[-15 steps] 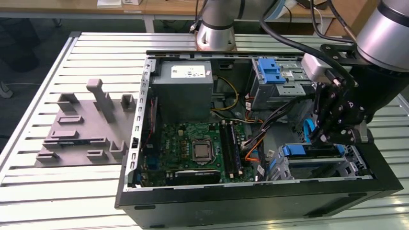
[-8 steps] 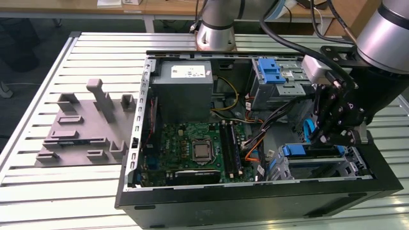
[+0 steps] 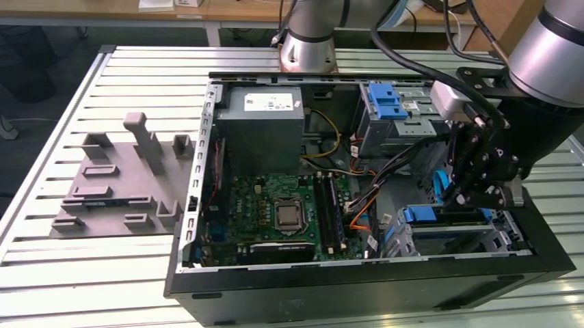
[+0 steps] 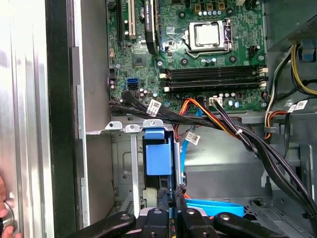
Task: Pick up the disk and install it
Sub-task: 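Insert the second disk wire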
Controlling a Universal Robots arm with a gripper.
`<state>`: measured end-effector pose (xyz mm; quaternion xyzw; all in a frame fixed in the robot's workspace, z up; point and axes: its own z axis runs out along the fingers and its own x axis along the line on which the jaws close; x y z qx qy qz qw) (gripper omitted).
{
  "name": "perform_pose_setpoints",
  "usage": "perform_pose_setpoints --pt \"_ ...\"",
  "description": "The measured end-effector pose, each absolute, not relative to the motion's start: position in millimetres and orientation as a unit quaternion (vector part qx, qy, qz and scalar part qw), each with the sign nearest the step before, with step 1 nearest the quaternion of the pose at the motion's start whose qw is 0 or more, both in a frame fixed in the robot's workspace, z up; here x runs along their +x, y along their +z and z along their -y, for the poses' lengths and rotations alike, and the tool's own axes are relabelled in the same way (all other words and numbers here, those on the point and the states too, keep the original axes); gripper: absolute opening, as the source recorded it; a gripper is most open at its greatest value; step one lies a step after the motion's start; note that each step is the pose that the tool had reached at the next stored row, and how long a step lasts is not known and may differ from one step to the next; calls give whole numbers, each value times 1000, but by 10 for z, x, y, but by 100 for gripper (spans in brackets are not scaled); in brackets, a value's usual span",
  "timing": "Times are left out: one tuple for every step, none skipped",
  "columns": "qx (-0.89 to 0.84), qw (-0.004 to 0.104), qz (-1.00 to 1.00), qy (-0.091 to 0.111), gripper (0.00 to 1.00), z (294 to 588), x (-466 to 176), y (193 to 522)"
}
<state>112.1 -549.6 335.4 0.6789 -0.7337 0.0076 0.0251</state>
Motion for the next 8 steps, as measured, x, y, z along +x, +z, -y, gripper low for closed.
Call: perform_pose_setpoints --pt "679 25 734 7 16 5496 1121 3352" --pt "678 25 734 7 16 5496 1122 3350" --pt "678 25 735 7 16 5496 1122 3347" --pt "677 25 735 7 16 5496 1122 3345" --pt "677 24 735 7 16 5496 1122 3343" --pt "677 24 736 7 16 5496 1123 3341" --pt "676 24 736 6 16 5496 1123 3340" --pt "676 24 736 6 16 5496 1124 3340"
